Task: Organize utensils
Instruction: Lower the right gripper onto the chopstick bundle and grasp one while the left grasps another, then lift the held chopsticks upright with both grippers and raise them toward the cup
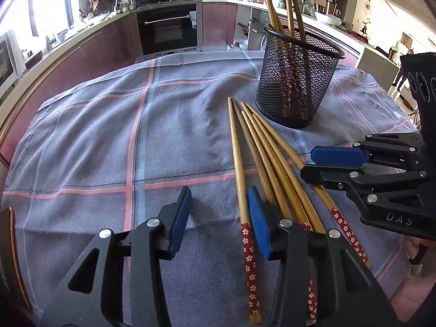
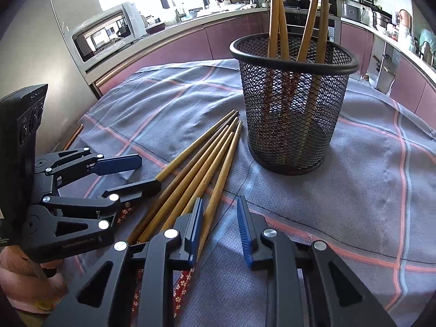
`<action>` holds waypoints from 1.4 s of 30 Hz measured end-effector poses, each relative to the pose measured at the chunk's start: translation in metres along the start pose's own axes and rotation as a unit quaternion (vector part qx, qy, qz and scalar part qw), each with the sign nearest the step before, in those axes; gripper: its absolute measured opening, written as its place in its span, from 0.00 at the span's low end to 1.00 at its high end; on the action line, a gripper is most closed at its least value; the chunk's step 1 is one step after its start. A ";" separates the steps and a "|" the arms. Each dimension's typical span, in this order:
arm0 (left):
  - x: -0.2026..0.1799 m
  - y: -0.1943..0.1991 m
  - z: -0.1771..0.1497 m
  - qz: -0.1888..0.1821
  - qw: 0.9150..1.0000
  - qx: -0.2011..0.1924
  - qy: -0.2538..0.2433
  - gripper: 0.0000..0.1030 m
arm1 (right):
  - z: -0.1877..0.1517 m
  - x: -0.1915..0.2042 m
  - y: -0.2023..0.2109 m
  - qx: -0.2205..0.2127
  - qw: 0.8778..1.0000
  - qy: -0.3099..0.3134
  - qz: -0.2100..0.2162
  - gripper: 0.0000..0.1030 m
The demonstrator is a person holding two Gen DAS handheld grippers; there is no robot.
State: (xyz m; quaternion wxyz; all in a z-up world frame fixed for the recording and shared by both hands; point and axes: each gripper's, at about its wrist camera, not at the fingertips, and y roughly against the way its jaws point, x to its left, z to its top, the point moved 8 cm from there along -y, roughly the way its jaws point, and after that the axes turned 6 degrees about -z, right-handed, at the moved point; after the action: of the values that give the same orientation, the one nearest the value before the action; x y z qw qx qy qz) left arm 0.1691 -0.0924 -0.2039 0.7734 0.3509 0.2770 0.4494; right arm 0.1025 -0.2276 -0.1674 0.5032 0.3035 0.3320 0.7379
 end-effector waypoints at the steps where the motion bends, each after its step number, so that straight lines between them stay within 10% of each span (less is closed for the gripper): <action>1: 0.000 0.000 0.001 -0.001 1.000 0.001 0.001 0.40 | 0.001 0.000 0.000 -0.001 1.000 0.000 -0.001 0.23; 42: -0.002 -0.026 0.032 -0.019 1.000 0.011 0.021 0.07 | 0.022 0.001 -0.004 -0.022 1.000 -0.015 0.010 0.05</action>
State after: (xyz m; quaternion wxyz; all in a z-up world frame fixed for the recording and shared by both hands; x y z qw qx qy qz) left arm 0.2050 -0.1130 -0.2054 0.7718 0.3445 0.3049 0.4389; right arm 0.1213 -0.2221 -0.1577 0.5071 0.3069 0.3049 0.7455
